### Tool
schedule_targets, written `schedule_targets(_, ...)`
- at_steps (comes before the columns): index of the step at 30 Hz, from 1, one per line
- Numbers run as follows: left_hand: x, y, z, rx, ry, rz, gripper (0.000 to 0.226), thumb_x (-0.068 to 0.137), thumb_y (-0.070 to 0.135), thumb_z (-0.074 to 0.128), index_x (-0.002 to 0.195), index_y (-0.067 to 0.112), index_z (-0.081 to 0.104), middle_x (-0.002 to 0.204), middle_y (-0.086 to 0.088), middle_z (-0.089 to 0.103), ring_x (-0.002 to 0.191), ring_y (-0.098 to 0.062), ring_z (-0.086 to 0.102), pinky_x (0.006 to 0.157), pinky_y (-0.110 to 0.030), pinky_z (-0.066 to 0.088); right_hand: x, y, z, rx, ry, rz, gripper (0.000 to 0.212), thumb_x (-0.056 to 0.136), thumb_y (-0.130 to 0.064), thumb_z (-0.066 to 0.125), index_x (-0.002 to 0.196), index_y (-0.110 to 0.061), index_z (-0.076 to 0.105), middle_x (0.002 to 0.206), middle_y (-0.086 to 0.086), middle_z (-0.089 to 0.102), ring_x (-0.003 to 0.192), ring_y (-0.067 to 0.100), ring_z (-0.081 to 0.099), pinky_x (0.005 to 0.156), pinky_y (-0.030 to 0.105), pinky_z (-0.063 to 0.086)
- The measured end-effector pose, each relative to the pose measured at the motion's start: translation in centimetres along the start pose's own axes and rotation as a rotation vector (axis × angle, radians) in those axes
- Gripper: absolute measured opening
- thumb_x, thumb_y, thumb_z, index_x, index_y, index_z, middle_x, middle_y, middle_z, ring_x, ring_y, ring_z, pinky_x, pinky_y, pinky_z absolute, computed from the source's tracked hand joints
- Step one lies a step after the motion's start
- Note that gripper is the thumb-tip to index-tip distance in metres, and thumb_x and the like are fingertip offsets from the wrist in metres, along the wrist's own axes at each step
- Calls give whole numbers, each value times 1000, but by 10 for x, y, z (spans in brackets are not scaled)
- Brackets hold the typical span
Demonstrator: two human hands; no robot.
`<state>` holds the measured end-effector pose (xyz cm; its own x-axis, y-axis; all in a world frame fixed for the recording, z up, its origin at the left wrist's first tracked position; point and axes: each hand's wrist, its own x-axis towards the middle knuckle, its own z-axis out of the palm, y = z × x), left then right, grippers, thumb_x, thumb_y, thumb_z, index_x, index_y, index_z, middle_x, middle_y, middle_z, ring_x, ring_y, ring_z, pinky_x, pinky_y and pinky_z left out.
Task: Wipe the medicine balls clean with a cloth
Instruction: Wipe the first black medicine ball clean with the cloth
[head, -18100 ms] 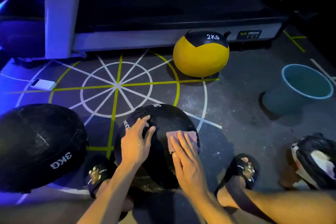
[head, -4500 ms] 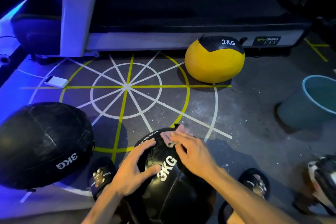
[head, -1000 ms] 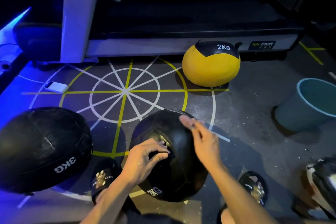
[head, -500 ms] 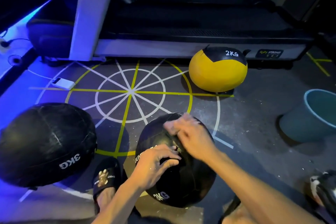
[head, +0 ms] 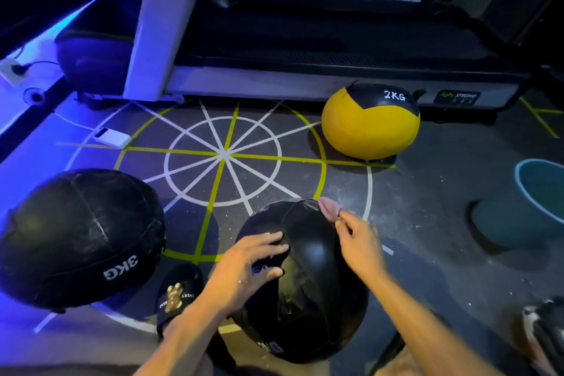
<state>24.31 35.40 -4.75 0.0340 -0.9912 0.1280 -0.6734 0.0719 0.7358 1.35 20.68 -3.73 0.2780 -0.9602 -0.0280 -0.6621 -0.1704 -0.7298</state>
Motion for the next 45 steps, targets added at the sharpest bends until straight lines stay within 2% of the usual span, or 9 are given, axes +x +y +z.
schedule_targets(4, -12, 1, 8, -46, 36, 7, 42, 84, 50, 80, 125, 42, 72, 138, 33, 58, 134, 5, 50, 111, -15, 38, -38, -13, 10, -124, -136, -480, 40, 98, -6, 57, 134, -20, 68, 144, -11, 56, 141, 1, 42, 118, 16, 27)
schedule_targets(6, -14, 1, 9, -74, 27, -3, 42, 85, 49, 80, 125, 41, 72, 138, 33, 58, 135, 4, 50, 112, -16, 38, -23, 0, 5, -189, -238, -568, 43, 100, -7, 53, 138, -24, 64, 147, -12, 54, 140, 2, 45, 119, 24, 32)
schedule_targets(10, -12, 8, 18, -119, -39, 7, 43, 89, 42, 78, 131, 39, 69, 142, 32, 55, 141, 2, 43, 116, -18, 33, 25, -2, -8, -217, -129, -120, 31, 103, -15, 49, 124, -25, 69, 115, 1, 75, 99, 21, 71, 84, 34, 54)
schedule_targets(16, -13, 5, 19, -78, -21, 3, 42, 88, 49, 77, 129, 42, 69, 138, 34, 57, 138, 4, 44, 113, -15, 35, -17, -44, 1, -148, -396, -671, 40, 99, -6, 48, 130, -20, 69, 138, -1, 64, 130, 15, 58, 115, 30, 42)
schedule_targets(20, -13, 9, 24, -104, -26, -2, 43, 87, 41, 79, 129, 39, 70, 139, 35, 56, 138, 3, 43, 112, -14, 34, 34, -21, -23, -260, -258, -184, 30, 103, -13, 47, 94, -29, 70, 109, 10, 74, 94, 31, 71, 68, 29, 44)
schedule_targets(27, -12, 12, 32, -89, -48, 8, 43, 88, 44, 78, 129, 40, 70, 139, 36, 55, 139, 1, 42, 113, -16, 35, -9, -46, -10, -226, -475, -554, 45, 103, -8, 50, 135, -38, 62, 150, -14, 50, 125, -1, 51, 113, 23, 36)
schedule_targets(33, -8, 26, 33, -212, -77, 1, 32, 90, 37, 78, 122, 38, 74, 136, 32, 59, 139, 2, 45, 113, -17, 35, 39, -7, -20, -316, -262, -132, 24, 104, -13, 49, 112, -19, 72, 111, 11, 73, 102, 36, 67, 80, 38, 47)
schedule_targets(40, -20, 14, 34, -15, 42, -4, 38, 96, 41, 68, 134, 40, 66, 147, 30, 51, 137, 3, 46, 112, -18, 36, 24, 18, -32, -203, -175, 24, 32, 104, -15, 50, 127, -23, 71, 106, 7, 77, 90, 25, 70, 68, 31, 44)
schedule_targets(45, -23, 21, 40, 3, -4, 21, 37, 97, 46, 65, 134, 41, 66, 147, 33, 50, 139, 2, 44, 113, -17, 34, -18, -19, -22, -203, -283, -410, 37, 101, -7, 55, 128, -27, 70, 133, -19, 59, 116, -9, 55, 103, 7, 35)
